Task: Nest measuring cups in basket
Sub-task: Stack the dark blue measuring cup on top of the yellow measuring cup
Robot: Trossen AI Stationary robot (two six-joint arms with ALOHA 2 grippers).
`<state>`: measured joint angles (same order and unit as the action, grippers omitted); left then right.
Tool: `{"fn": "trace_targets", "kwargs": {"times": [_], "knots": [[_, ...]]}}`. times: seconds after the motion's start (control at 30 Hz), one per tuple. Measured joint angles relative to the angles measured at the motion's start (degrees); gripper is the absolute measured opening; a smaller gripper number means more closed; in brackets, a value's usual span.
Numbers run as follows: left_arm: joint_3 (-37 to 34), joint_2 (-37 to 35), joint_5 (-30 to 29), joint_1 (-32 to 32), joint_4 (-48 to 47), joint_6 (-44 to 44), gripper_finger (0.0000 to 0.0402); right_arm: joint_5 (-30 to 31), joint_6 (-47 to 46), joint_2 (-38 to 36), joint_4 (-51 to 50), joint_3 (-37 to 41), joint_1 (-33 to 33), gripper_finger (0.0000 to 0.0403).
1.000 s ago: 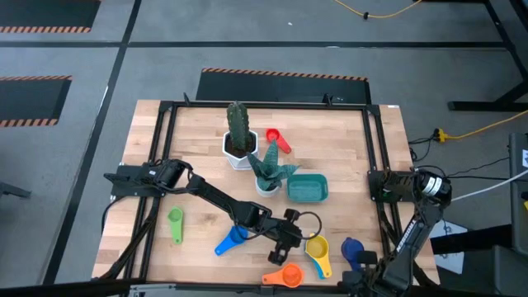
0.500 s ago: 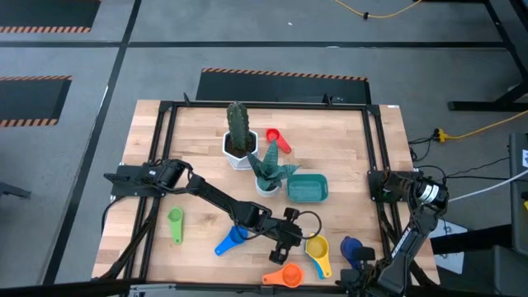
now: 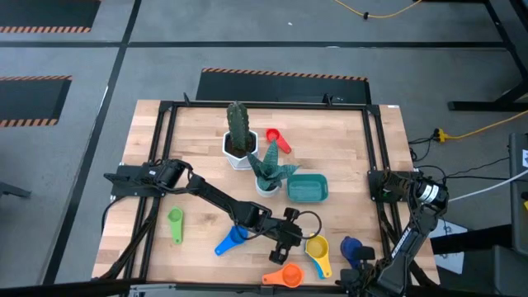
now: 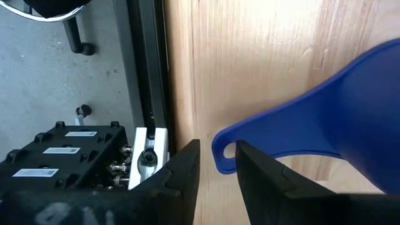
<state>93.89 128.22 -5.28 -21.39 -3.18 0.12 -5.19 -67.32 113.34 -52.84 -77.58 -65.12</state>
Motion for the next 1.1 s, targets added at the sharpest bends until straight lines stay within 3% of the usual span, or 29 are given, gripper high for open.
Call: {"fn": "trace_targets", "kwargs": {"times": [0.77,1.1], "knots": [[0.0,0.0,0.0,0.0,0.0,0.0,0.0057,-0.4,-0.2,2.7,-0.4,-0.1,0.0,0.0106],[0.0,0.0,0.0,0.0,0.0,0.0,0.0057,-1.2,-1.8,3.0,-3.7,-4.1,0.0,0.0106]]}}
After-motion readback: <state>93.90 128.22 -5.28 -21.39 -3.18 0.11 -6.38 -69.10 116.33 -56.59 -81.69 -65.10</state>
